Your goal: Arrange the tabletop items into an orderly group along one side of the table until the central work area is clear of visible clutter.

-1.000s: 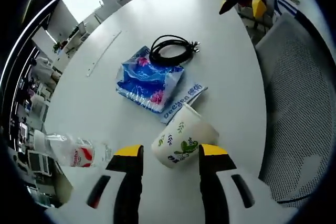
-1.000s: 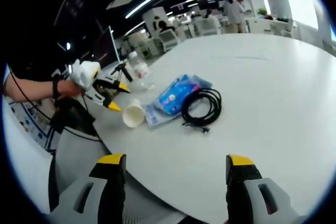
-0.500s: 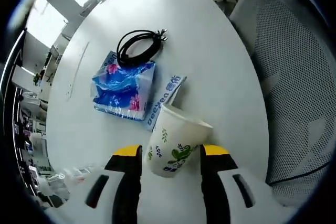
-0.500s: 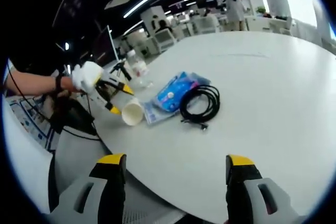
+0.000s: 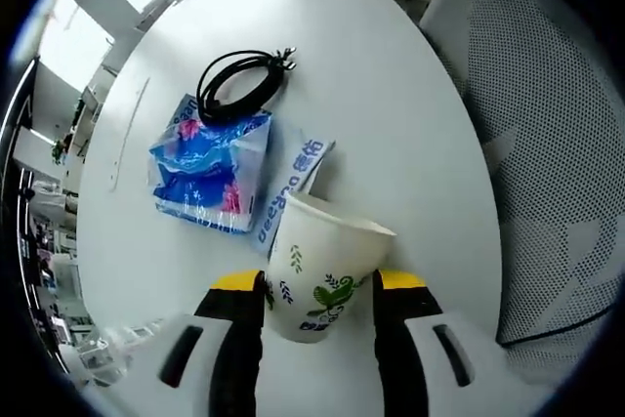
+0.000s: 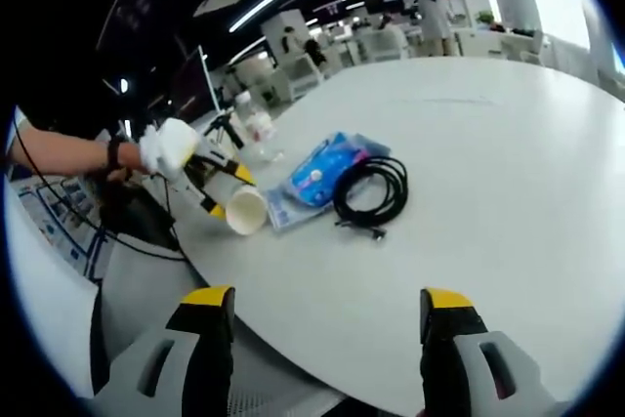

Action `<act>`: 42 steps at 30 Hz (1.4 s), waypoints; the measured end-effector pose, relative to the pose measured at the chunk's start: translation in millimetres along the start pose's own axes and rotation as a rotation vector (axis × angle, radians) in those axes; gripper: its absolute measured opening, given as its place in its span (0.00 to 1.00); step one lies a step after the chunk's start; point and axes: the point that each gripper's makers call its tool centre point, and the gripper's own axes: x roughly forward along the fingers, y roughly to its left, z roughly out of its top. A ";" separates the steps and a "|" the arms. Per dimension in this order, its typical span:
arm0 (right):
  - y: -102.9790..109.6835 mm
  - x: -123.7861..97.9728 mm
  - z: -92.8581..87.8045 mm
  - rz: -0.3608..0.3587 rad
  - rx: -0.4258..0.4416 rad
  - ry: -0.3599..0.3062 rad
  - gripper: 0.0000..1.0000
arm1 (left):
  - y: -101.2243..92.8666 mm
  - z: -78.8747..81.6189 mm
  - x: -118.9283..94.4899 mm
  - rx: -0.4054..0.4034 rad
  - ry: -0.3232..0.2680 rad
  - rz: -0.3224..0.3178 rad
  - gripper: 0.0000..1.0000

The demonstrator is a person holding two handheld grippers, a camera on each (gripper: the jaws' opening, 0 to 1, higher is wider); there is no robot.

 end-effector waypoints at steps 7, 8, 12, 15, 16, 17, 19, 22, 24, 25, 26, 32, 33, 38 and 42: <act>0.3 -0.3 0.7 0.000 -0.002 0.001 0.79 | -1.8 -2.5 1.2 -0.103 -0.019 -0.001 0.42; -0.2 -0.3 1.0 -0.001 0.000 -0.001 0.79 | -0.5 -2.5 0.5 -0.119 -0.027 0.007 0.42; -0.3 0.5 -0.3 0.001 -0.004 0.003 0.79 | -3.4 -7.9 -3.2 -0.190 -0.045 0.007 0.40; 1.8 1.1 -0.1 0.004 -0.004 0.002 0.79 | -6.1 -12.0 -7.7 -0.227 -0.050 0.014 0.39; 2.1 1.7 -0.2 0.005 -0.005 0.002 0.79 | -7.0 -12.9 -8.8 -0.241 -0.054 0.016 0.37; 2.9 2.4 -0.3 0.006 -0.004 0.002 0.79 | -8.0 -14.5 -10.1 -0.250 -0.058 0.020 0.37; 5.3 3.9 -0.5 0.011 -0.004 0.003 0.79 | -11.4 -17.8 -11.3 -0.266 -0.057 0.018 0.37; 8.6 6.0 -1.6 0.019 -0.013 0.011 0.79 | -14.7 -22.4 -11.9 -0.284 -0.052 0.022 0.37; 8.6 6.5 -1.1 0.021 -0.014 0.010 0.79 | -16.6 -23.3 -13.2 -0.299 -0.056 0.024 0.37; 9.0 6.4 -0.4 0.022 -0.013 0.008 0.79 | -18.0 -23.2 -14.0 -0.311 -0.061 0.023 0.37; 9.5 6.1 0.1 0.022 -0.012 0.007 0.79 | -18.3 -23.5 -14.0 -0.315 -0.062 0.024 0.37; 8.7 3.8 1.4 0.018 -0.013 0.002 0.78 | -22.1 -28.6 -15.9 -0.416 -0.086 0.041 0.36; 8.0 3.6 1.3 0.018 -0.012 0.001 0.78 | -22.1 -29.2 -16.4 -0.442 -0.094 0.046 0.36; 8.6 3.0 -1.7 0.019 -0.012 0.006 0.78 | -23.8 -35.2 -20.9 -0.599 -0.145 0.068 0.36; 12.4 5.0 -4.2 0.029 -0.016 0.015 0.78 | -26.6 -41.3 -23.1 -0.683 -0.168 0.079 0.36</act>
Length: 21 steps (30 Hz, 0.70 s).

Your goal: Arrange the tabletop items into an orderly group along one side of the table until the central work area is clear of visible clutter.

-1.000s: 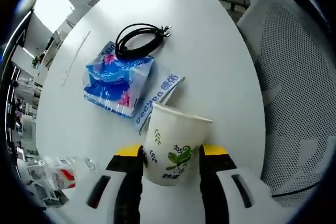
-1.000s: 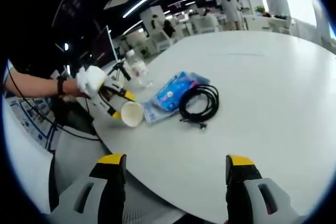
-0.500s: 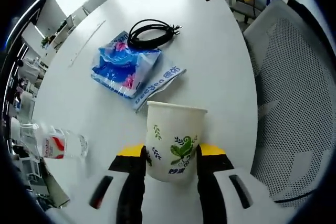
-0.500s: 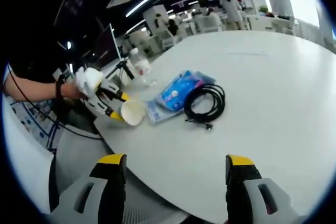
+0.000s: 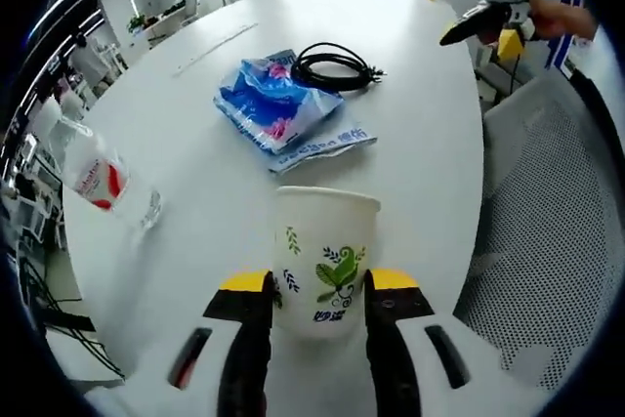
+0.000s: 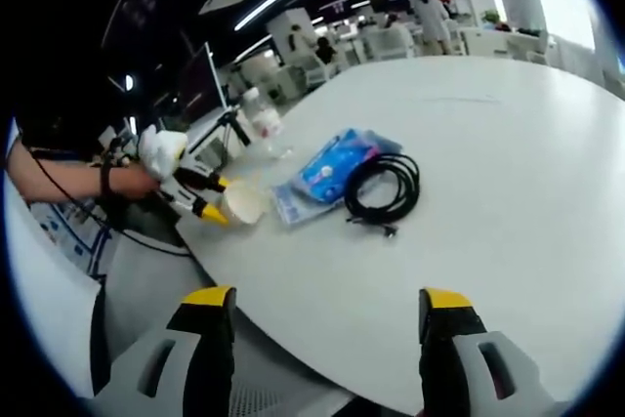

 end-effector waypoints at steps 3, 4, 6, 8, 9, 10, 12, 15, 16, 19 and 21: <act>3.2 2.2 0.2 0.007 -0.003 0.003 0.78 | 0.2 -7.5 -2.4 -0.022 0.001 0.012 0.34; 4.1 2.8 0.4 0.009 -0.006 0.005 0.78 | -0.1 -7.1 -2.9 -0.031 -0.005 0.013 0.34; 5.5 4.3 1.3 0.014 -0.010 0.007 0.78 | -0.2 -9.9 -4.9 -0.051 -0.007 0.020 0.35; 6.6 5.1 2.3 0.017 -0.014 0.008 0.78 | 0.2 -10.6 -5.5 -0.063 -0.009 0.025 0.35; 7.3 5.3 3.3 0.019 -0.016 0.008 0.78 | 0.5 -11.3 -5.9 -0.071 -0.009 0.029 0.35; 7.6 5.4 3.8 0.020 -0.017 0.007 0.78 | 1.0 -11.6 -6.1 -0.076 -0.009 0.032 0.35; 7.8 5.7 4.2 0.022 -0.020 0.009 0.78 | 1.3 -11.8 -6.2 -0.087 -0.011 0.037 0.35; 7.6 5.7 4.6 0.023 -0.022 0.009 0.78 | 1.4 -11.2 -5.6 -0.093 -0.013 0.045 0.36; 7.5 5.4 4.5 0.023 -0.022 0.009 0.78 | 1.7 -10.8 -5.1 -0.095 -0.012 0.046 0.36; 7.8 4.7 3.9 0.024 -0.024 0.011 0.78 | 2.9 -11.2 -1.8 -0.086 0.005 0.050 0.37; 7.7 4.3 3.0 0.023 -0.024 0.012 0.78 | 2.3 -10.4 -1.4 -0.083 0.011 0.052 0.37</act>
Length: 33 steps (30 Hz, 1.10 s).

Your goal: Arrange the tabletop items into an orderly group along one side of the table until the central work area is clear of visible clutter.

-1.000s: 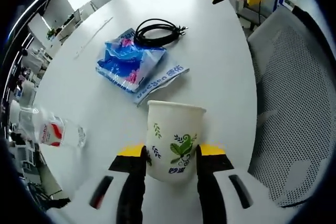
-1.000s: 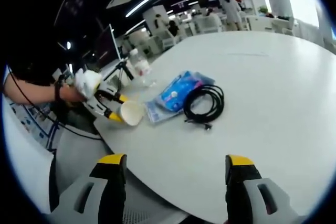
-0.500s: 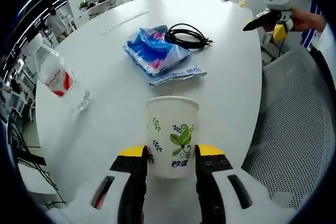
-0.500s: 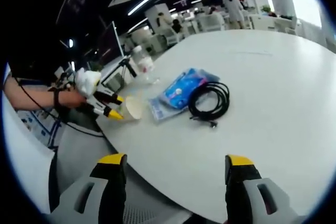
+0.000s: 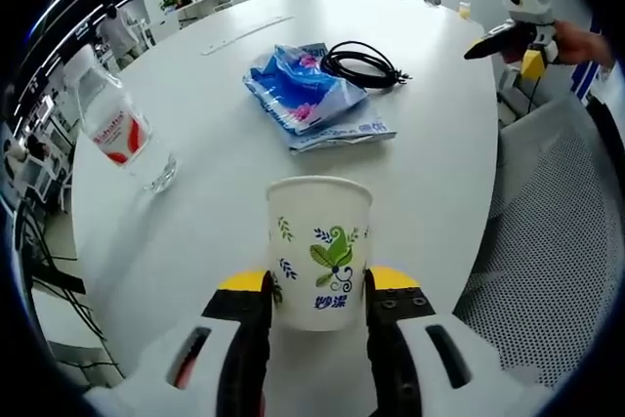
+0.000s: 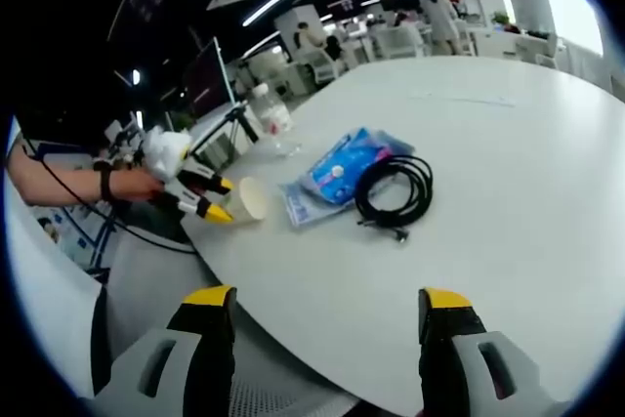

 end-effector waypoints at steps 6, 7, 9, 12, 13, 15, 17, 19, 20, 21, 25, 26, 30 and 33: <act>-1.1 -2.6 -2.6 -0.006 0.006 -0.001 0.77 | -0.2 0.0 8.1 0.012 0.012 0.004 0.38; -1.4 -3.4 -3.4 -0.007 0.008 -0.001 0.77 | -0.8 0.3 9.0 0.010 0.013 0.003 0.38; -3.1 -4.5 -4.8 -0.011 0.011 -0.002 0.77 | -2.9 1.5 10.8 0.009 0.014 0.000 0.38; -3.8 -5.9 -5.5 -0.014 0.013 -0.003 0.77 | -3.1 4.9 11.8 -0.011 -0.001 -0.003 0.37; -4.4 -6.4 -5.7 -0.015 0.015 -0.002 0.77 | -3.5 5.3 12.5 -0.018 -0.005 -0.008 0.37; -4.8 -7.0 -5.9 -0.016 0.014 -0.002 0.77 | -4.0 5.5 12.2 -0.019 -0.009 -0.008 0.37; -5.5 -6.8 -5.9 -0.016 0.012 -0.003 0.77 | -3.9 5.1 10.2 -0.021 -0.012 -0.009 0.37; -4.6 -6.8 -5.0 -0.015 0.011 -0.004 0.77 | -4.5 7.4 5.0 -0.029 -0.029 -0.004 0.37; -4.3 -6.4 -4.9 -0.014 0.011 -0.005 0.77 | -5.0 8.1 3.3 -0.035 -0.035 -0.005 0.37; -3.9 -5.8 -4.9 -0.013 0.011 -0.005 0.77 | -4.9 8.3 2.3 -0.041 -0.040 -0.004 0.37; 1.7 -0.8 -5.8 0.005 0.004 0.003 0.77 | -7.4 10.9 -4.3 -0.088 -0.074 -0.005 0.37; 4.7 0.7 -5.7 0.013 0.000 0.005 0.76 | -8.0 12.1 -5.7 -0.100 -0.084 -0.005 0.37; 21.0 5.9 -2.6 0.061 -0.025 0.009 0.76 | -14.1 27.1 -14.2 -0.162 -0.165 -0.023 0.36; 33.3 10.7 4.4 0.097 -0.007 -0.019 0.73 | -21.8 37.7 -19.1 -0.168 -0.201 -0.037 0.36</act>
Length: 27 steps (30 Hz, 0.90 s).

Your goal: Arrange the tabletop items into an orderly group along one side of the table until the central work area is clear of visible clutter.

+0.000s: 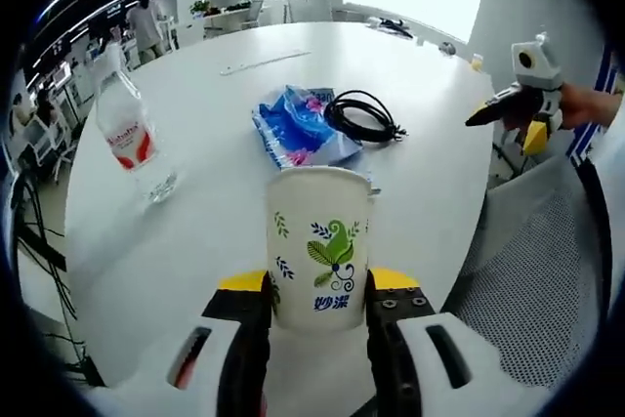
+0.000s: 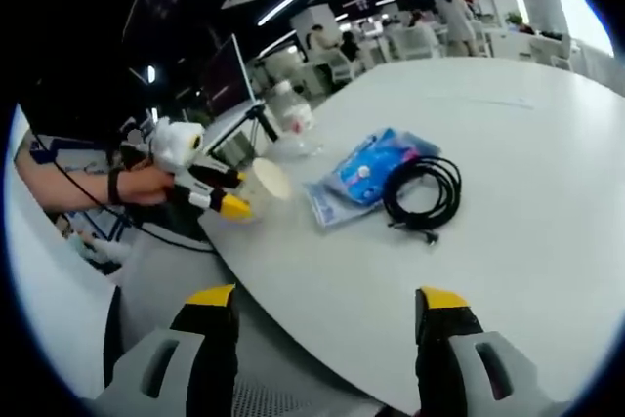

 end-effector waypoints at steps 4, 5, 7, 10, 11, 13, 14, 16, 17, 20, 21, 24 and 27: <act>10.4 9.6 1.7 0.032 0.007 -0.002 0.71 | -14.1 10.9 -0.4 0.027 -0.024 -0.015 0.36; 12.3 11.1 1.2 0.039 0.001 0.003 0.71 | -17.4 13.1 -0.3 0.031 -0.029 -0.022 0.37; 16.3 13.8 -0.1 0.054 -0.011 0.015 0.71 | -24.3 16.4 0.6 0.051 -0.031 -0.033 0.37; 19.2 15.8 -0.7 0.070 -0.019 0.022 0.71 | -31.1 19.8 1.6 0.075 -0.030 -0.045 0.37; 20.2 16.2 -0.8 0.074 -0.021 0.026 0.71 | -33.0 20.9 1.6 0.079 -0.031 -0.049 0.37; 21.1 17.1 -0.7 0.079 -0.030 0.032 0.71 | -36.9 23.1 2.4 0.094 -0.032 -0.057 0.37; 20.9 17.6 0.0 0.080 -0.031 0.033 0.71 | -38.8 24.4 2.5 0.102 -0.033 -0.060 0.37; 21.2 18.6 2.4 0.084 -0.030 0.030 0.71 | -43.4 26.4 2.9 0.145 -0.023 -0.062 0.37; 21.8 18.8 4.0 0.087 -0.027 0.026 0.70 | -44.7 25.8 3.0 0.209 -0.001 -0.052 0.37; 25.0 20.5 11.8 0.099 -0.006 0.001 0.69 | -56.6 27.9 5.8 0.248 0.003 -0.071 0.37; 26.4 21.7 14.7 0.106 0.001 -0.008 0.69 | -60.6 29.5 7.0 0.252 0.001 -0.078 0.37; 30.6 25.3 19.4 0.120 0.009 -0.016 0.67 | -69.5 32.9 8.6 0.267 -0.002 -0.090 0.37; 35.3 29.3 26.2 0.146 0.059 -0.050 0.64 | -81.6 31.7 13.6 0.383 0.031 -0.105 0.37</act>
